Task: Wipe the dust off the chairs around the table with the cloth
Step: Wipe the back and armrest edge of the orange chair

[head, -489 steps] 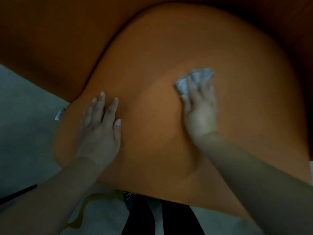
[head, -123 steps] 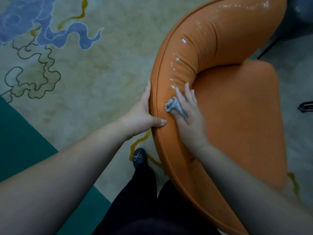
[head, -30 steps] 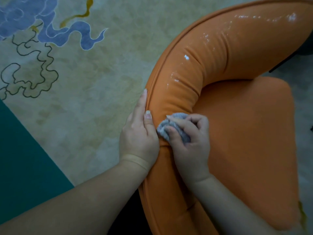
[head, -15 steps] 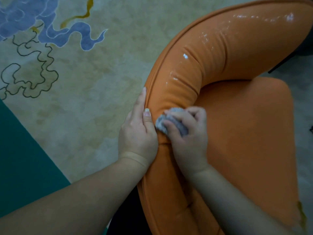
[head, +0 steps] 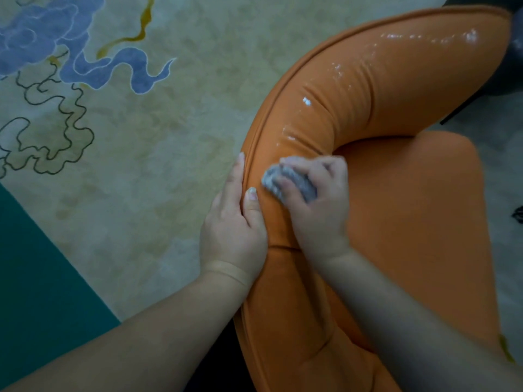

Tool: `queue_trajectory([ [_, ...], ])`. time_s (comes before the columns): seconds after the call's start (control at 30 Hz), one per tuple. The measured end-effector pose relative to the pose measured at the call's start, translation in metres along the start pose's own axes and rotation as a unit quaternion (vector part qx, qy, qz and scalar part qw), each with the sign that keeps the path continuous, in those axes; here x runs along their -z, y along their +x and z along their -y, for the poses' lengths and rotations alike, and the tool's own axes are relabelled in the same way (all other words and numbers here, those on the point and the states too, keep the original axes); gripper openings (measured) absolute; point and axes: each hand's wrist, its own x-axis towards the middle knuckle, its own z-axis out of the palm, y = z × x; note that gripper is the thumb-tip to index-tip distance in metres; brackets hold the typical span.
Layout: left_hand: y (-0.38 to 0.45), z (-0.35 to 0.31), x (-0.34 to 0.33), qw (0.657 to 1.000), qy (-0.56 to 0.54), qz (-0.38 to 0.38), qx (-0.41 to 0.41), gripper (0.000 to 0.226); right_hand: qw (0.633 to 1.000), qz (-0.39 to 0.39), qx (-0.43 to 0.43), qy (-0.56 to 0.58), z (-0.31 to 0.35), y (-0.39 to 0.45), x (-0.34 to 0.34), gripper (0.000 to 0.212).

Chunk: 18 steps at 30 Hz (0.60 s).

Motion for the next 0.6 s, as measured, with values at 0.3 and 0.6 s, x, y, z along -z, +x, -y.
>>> queue_trajectory([
  [0.3, 0.0, -0.001, 0.001, 1.0, -0.006, 0.0, -0.002, 0.055, 0.999, -0.032, -0.021, -0.011, 0.0, 0.023, -0.01, 0.016],
  [0.6, 0.0, -0.001, -0.001, 1.0, -0.005, -0.002, -0.002, 0.054, 0.995, -0.089, -0.038, -0.016, -0.007, 0.071, -0.017, 0.016],
])
